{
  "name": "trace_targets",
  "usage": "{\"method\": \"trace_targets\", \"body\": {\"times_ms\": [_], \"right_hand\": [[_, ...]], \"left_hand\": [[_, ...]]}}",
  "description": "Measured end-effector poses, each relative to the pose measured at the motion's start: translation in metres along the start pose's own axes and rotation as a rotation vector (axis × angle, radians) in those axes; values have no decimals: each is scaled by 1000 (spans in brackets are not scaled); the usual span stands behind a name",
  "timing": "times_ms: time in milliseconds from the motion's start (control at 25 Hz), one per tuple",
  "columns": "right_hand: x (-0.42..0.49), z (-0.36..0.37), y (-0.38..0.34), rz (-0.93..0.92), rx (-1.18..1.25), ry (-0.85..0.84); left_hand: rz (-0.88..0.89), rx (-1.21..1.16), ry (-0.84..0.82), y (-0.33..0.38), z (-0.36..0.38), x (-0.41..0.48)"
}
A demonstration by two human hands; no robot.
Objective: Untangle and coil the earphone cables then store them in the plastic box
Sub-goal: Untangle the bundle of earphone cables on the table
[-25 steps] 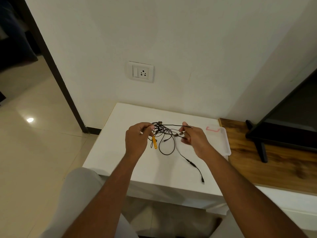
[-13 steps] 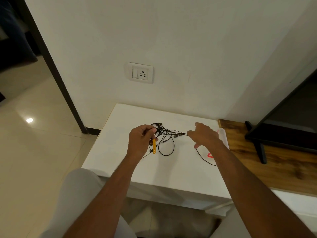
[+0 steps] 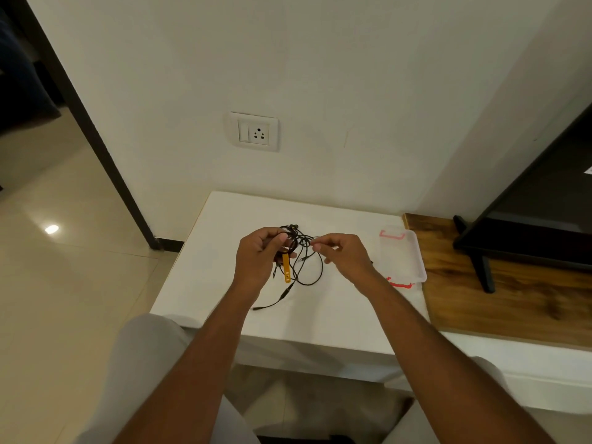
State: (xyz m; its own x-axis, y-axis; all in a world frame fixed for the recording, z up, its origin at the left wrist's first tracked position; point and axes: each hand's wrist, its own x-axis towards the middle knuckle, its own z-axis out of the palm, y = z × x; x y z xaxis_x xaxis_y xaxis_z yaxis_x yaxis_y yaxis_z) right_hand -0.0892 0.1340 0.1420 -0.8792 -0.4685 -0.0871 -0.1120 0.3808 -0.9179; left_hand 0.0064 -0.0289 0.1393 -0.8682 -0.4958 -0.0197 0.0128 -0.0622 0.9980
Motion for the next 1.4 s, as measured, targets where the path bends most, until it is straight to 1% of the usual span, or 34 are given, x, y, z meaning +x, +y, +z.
{"method": "trace_targets", "body": {"times_ms": [80,200,240,360,480,560,640,680,760,920,1080,1160,1280,1400], "right_hand": [[0,9,-3,13,88,1],[-1,15,-4,47,56,32],[-2,15,-5,35,69,10],[-5,10,-12,-22,164,-123],[-7,6,-22,59,138,-206],[-6,7,-23,104,73,-310],[-7,7,-23,126,82,-418],[-9,8,-23,131,98,-443],[-12,10,-21,121,112,-428],[-14,17,-18,56,96,-310],[-18,25,-17,76,50,-358],[-20,28,-15,47,41,-337],[-20,28,-12,26,110,-297],[-20,33,-10,25,172,-263]], "left_hand": [[-9,-6,0,2,1,-2],[-17,-15,1,4,0,-3],[-18,-12,2,5,-1,-3],[4,22,6,8,-3,-2],[52,73,-26,10,-2,-4],[86,104,-55,11,0,-6],[116,129,-53,11,1,-6],[120,135,-42,11,1,-6],[117,138,-19,9,0,-5],[107,131,-11,9,2,-6],[97,95,-13,11,5,-7],[96,92,-3,12,4,-7],[103,82,38,13,3,-7],[96,65,44,11,5,-6]]}}
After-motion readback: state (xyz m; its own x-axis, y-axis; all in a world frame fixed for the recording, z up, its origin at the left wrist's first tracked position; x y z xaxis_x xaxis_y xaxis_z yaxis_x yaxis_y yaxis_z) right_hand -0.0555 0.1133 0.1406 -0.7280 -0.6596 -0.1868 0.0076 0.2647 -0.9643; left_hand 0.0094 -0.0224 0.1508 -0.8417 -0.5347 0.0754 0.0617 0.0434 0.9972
